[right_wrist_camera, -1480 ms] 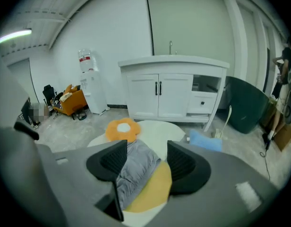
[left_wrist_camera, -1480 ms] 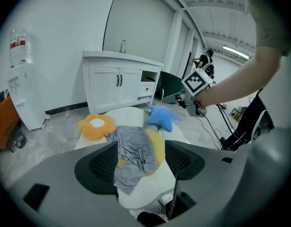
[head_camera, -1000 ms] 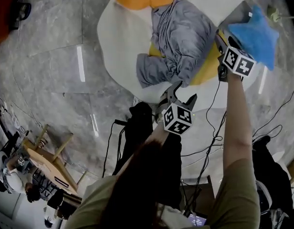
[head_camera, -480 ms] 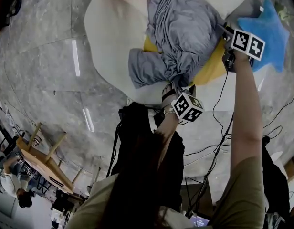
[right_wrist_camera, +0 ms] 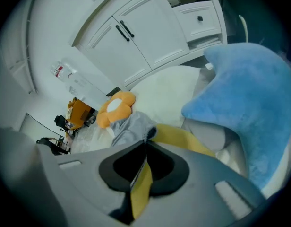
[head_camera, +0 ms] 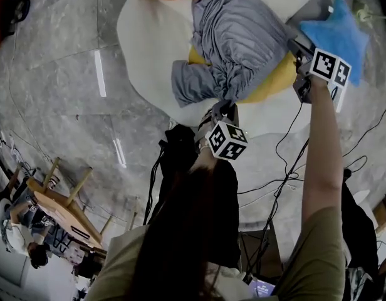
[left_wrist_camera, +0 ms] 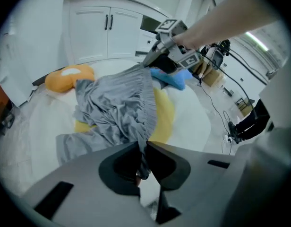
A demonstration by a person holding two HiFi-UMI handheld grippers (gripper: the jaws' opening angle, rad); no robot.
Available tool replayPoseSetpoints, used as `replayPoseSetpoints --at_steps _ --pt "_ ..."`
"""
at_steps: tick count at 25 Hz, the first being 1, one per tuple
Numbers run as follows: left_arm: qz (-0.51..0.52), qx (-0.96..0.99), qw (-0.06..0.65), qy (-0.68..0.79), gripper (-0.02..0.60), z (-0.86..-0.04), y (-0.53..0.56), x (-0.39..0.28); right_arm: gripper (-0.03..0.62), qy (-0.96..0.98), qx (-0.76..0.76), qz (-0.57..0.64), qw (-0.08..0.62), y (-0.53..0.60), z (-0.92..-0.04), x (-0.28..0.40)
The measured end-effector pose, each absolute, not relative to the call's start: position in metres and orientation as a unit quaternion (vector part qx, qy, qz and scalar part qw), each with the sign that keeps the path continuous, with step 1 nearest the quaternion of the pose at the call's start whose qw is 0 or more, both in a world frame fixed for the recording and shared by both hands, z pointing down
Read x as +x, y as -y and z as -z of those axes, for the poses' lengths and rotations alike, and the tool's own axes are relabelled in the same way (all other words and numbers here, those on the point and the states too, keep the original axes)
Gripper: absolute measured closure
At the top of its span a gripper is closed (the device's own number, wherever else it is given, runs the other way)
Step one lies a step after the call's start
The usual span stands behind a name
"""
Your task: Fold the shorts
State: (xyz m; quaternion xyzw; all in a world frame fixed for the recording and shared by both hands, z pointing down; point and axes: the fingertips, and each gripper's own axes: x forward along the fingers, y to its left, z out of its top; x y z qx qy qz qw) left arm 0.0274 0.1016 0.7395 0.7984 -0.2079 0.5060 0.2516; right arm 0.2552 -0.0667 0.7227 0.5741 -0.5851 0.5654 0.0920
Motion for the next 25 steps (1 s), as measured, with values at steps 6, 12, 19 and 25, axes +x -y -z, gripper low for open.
replayPoseSetpoints --at_steps 6,12,19,25 --pt "-0.468 0.801 0.273 0.253 0.54 -0.615 -0.047 -0.033 0.571 0.588 0.557 -0.582 0.072 0.034 -0.612 0.233" --pt "-0.426 0.837 0.237 0.248 0.54 -0.48 0.026 -0.043 0.571 0.566 0.589 -0.576 -0.016 0.027 -0.481 0.23" --pt "-0.388 0.879 0.147 0.234 0.54 -0.365 0.133 -0.013 0.571 0.543 0.63 -0.534 -0.152 0.073 -0.354 0.261" --pt "-0.361 0.904 0.05 0.224 0.54 -0.284 0.201 0.031 0.571 0.561 0.655 -0.461 -0.208 0.117 -0.26 0.297"
